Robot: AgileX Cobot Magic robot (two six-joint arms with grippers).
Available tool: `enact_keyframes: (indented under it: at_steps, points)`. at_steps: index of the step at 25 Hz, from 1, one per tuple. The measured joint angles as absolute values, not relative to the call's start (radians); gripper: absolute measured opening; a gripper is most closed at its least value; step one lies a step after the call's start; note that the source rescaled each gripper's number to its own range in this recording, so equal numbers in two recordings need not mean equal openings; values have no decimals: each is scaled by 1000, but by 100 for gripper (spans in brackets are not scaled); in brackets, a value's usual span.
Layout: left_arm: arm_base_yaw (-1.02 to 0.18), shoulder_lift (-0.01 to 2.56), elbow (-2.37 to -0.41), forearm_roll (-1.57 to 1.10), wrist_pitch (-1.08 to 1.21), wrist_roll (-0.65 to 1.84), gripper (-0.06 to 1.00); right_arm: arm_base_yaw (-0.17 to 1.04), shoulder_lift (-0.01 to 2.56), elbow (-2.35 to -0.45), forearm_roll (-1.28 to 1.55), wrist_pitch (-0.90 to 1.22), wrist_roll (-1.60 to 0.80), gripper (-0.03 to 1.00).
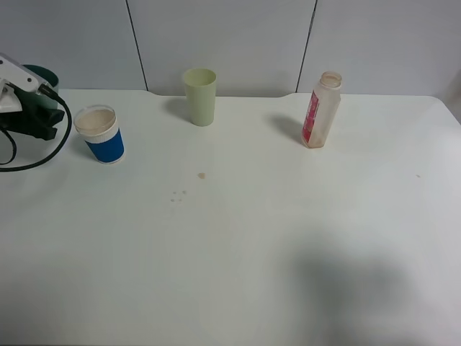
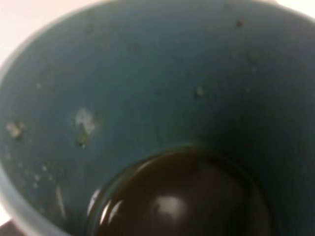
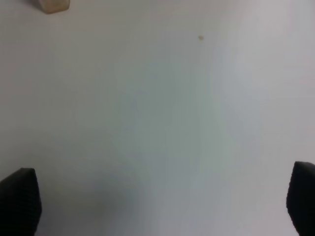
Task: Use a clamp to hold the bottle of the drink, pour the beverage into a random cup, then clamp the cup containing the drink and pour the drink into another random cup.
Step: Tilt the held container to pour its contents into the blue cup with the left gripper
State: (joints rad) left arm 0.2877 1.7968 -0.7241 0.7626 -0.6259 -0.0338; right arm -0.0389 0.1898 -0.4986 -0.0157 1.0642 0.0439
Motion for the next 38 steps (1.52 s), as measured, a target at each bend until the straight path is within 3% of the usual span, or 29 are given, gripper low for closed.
enact_keyframes:
  at_steps: [38]
  points:
    - [244, 1794, -828, 937, -413, 151, 0, -39, 190, -499, -16, 1064, 44, 100]
